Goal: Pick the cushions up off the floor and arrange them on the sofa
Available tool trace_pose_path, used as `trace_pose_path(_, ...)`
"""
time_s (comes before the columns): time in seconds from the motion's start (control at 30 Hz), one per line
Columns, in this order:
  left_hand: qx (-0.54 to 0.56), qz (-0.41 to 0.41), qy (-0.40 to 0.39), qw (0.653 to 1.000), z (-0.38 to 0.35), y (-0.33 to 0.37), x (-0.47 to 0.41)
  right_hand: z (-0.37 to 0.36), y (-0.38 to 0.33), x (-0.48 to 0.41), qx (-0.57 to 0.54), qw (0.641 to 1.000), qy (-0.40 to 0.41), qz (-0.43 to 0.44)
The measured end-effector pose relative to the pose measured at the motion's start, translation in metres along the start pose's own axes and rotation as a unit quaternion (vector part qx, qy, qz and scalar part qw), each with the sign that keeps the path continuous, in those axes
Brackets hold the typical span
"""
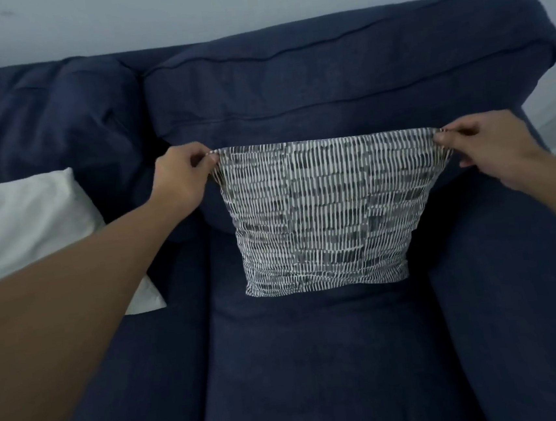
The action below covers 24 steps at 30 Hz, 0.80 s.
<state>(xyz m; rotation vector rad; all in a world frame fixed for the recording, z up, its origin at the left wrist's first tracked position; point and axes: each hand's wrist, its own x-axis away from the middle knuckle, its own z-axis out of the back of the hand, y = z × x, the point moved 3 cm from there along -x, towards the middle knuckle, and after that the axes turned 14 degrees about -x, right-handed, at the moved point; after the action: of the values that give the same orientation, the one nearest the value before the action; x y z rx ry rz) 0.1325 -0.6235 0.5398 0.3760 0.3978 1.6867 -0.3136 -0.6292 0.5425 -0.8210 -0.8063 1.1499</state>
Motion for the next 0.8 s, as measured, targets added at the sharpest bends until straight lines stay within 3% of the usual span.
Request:
trace_pose_path(0.07, -0.009, -0.007, 0.021, 1.0, 0.002, 0.002, 0.001, -0.001, 0.0, -0.001, -0.005, 1.0, 0.012, 0.003)
trace_pose_path(0.17, 0.066, 0.049, 0.035, 0.996, -0.007, 0.002, 0.012, -0.015, 0.007, 0.008, -0.111, 0.993, -0.004, -0.029)
trace_pose_path(0.27, 0.212, 0.143, -0.08, 0.964, -0.041, -0.004, 0.041, -0.04, 0.032, 0.038, -0.181, 0.974, -0.081, -0.109)
trace_pose_path(0.33, 0.219, 0.147, -0.181, 0.948, -0.068, -0.011, 0.064, -0.057, 0.057, 0.057, -0.156, 0.964, -0.128, -0.172)
trace_pose_path(0.4, 0.216, 0.129, -0.233, 0.939, -0.09, -0.019, 0.076, -0.067, 0.079, 0.067, -0.136, 0.959, -0.147, -0.2)
trace_pose_path(0.63, 0.214, 0.082, -0.094, 0.969, -0.104, -0.041, 0.063, -0.059, 0.087, 0.065, -0.186, 0.977, -0.05, -0.097)
trace_pose_path(0.8, 0.137, 0.103, -0.124, 0.977, -0.106, -0.039, 0.06, -0.073, 0.09, 0.066, -0.142, 0.978, -0.07, -0.134)
